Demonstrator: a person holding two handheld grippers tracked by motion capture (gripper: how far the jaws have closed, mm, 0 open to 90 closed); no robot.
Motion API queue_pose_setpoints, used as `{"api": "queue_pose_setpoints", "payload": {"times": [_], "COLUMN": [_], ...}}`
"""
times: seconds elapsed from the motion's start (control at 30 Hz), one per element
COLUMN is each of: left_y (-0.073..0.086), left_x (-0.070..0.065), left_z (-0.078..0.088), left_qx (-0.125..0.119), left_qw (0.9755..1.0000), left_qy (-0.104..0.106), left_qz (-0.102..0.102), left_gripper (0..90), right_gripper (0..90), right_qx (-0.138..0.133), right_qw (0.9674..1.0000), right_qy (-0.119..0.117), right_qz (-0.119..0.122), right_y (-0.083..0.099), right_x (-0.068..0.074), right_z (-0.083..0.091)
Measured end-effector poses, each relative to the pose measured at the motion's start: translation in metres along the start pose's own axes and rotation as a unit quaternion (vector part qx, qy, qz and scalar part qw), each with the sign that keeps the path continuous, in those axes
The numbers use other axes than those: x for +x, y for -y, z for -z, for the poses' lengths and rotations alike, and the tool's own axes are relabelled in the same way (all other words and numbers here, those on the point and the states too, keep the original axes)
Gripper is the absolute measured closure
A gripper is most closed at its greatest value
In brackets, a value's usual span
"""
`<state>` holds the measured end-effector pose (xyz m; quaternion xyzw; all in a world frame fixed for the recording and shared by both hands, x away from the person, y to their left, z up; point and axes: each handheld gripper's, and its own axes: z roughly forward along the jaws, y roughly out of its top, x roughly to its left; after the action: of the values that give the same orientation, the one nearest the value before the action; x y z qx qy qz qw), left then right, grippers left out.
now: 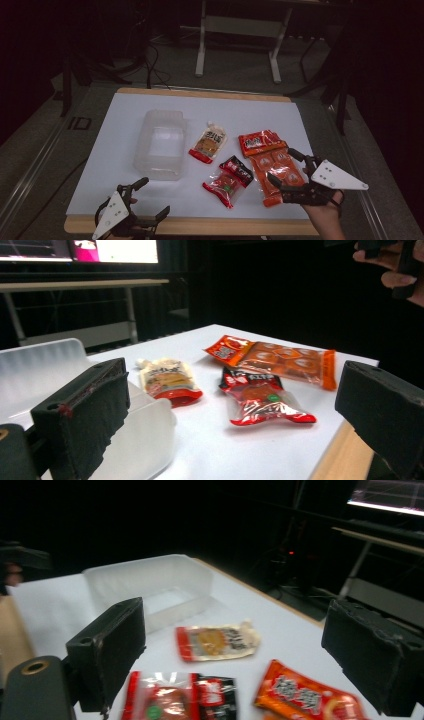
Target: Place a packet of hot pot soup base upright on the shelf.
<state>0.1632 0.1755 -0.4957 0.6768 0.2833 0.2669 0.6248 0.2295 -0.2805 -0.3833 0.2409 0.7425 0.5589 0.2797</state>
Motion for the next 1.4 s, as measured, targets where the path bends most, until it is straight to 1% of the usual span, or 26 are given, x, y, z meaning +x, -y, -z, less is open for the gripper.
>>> {"api": "queue_pose_setpoints", "payload": {"times": [0.03,0.07,0.1,0.13,0.17,0.23,0.3,0.4,0.43,0.47,0.5,0.53,0.57,0.6,0.63,0.67,0.73,0.77,0.8,0.83,0.87,1.03,1.17,1.3,1.37,1.4], "left_y": [0.000,0.001,0.001,0.001,0.001,0.002,0.002,0.003,0.003,0.003,0.004,0.004,0.004,0.004,0.004,0.004,0.005,0.005,0.005,0.005,0.005,0.005,0.006,0.006,0.006,0.006], "left_x": [0.000,0.001,0.001,0.001,0.001,0.001,0.001,0.001,0.001,0.002,0.002,0.002,0.002,0.002,0.002,0.003,0.003,0.003,0.004,0.004,0.004,0.004,0.004,0.004,0.004,0.004], "left_z": [0.000,0.000,0.000,-0.001,-0.001,-0.001,-0.002,-0.002,-0.002,-0.002,-0.003,-0.003,-0.003,-0.003,-0.003,-0.003,-0.003,-0.003,-0.003,-0.003,-0.003,-0.004,-0.004,-0.004,-0.004,-0.004], "left_qx": [0.000,-0.001,-0.001,-0.001,0.001,0.002,0.002,0.002,0.002,0.003,0.005,0.005,0.005,0.005,0.005,0.004,0.004,0.004,0.005,0.005,0.005,0.007,0.007,0.008,0.009,0.009], "left_qw": [1.0000,1.0000,1.0000,1.0000,1.0000,1.0000,1.0000,1.0000,1.0000,1.0000,1.0000,1.0000,1.0000,1.0000,1.0000,0.9999,0.9999,0.9999,0.9999,0.9999,0.9999,0.9999,0.9999,0.9999,0.9999,0.9999], "left_qy": [0.000,0.000,0.000,0.000,0.001,0.001,0.002,0.003,0.003,0.005,0.005,0.007,0.007,0.006,0.006,0.008,0.008,0.008,0.009,0.009,0.009,0.011,0.011,0.011,0.011,0.011], "left_qz": [0.000,0.001,0.001,0.002,0.003,0.002,0.001,0.003,0.003,0.004,0.004,0.004,0.004,0.003,0.003,0.005,0.006,0.006,0.006,0.006,0.007,0.004,0.005,0.007,0.007,0.007], "left_gripper": [1.6,1.6,1.6,1.6,1.6,1.6,1.6,1.6,1.6,1.6,1.6,1.6,1.5,1.6,1.6,1.5,1.5,1.5,1.6,1.5,1.5,1.5,1.6,1.5,1.6,1.5], "right_gripper": [10.3,10.3,10.3,10.3,10.4,10.4,10.4,10.4,10.4,10.4,10.4,10.4,10.4,10.4,10.4,10.4,10.8,10.8,12.2,12.2,13.1,13.6,14.4,14.4,14.4,14.4], "right_qx": [0.000,0.004,0.004,0.007,0.011,0.013,0.018,0.023,0.023,0.027,0.035,0.039,0.039,0.050,0.050,0.059,0.061,0.061,0.065,0.065,0.067,0.083,0.101,0.106,0.114,0.120], "right_qw": [1.0000,0.9999,0.9999,0.9997,0.9995,0.9993,0.9986,0.9980,0.9980,0.9981,0.9983,0.9983,0.9983,0.9978,0.9978,0.9972,0.9967,0.9967,0.9959,0.9959,0.9954,0.9938,0.9914,0.9902,0.9887,0.9872], "right_qy": [0.000,0.011,0.011,0.020,0.027,0.033,0.046,0.053,0.053,0.051,0.047,0.042,0.042,0.043,0.043,0.039,0.040,0.040,0.045,0.045,0.047,0.060,0.069,0.076,0.080,0.083], "right_qz": [0.000,0.008,0.008,0.012,0.014,0.015,0.020,0.024,0.024,0.022,0.007,0.002,0.002,-0.010,-0.010,-0.026,-0.036,-0.036,-0.044,-0.044,-0.050,-0.044,-0.046,-0.051,-0.056,-0.064], "right_y": [0.000,-0.002,-0.002,-0.003,-0.004,-0.004,-0.005,-0.005,-0.005,-0.004,-0.003,-0.002,-0.002,0.001,0.001,0.005,0.009,0.009,0.013,0.013,0.017,0.025,0.037,0.044,0.049,0.054], "right_x": [0.000,-0.007,-0.007,-0.010,-0.017,-0.021,-0.031,-0.041,-0.041,-0.045,-0.053,-0.057,-0.057,-0.065,-0.065,-0.073,-0.081,-0.081,-0.087,-0.087,-0.094,-0.103,-0.115,-0.124,-0.130,-0.135], "right_z": [0.000,-0.003,-0.003,-0.005,-0.008,-0.010,-0.016,-0.022,-0.022,-0.025,-0.031,-0.034,-0.034,-0.040,-0.040,-0.046,-0.050,-0.050,-0.054,-0.054,-0.059,-0.069,-0.082,-0.088,-0.092,-0.096]}}
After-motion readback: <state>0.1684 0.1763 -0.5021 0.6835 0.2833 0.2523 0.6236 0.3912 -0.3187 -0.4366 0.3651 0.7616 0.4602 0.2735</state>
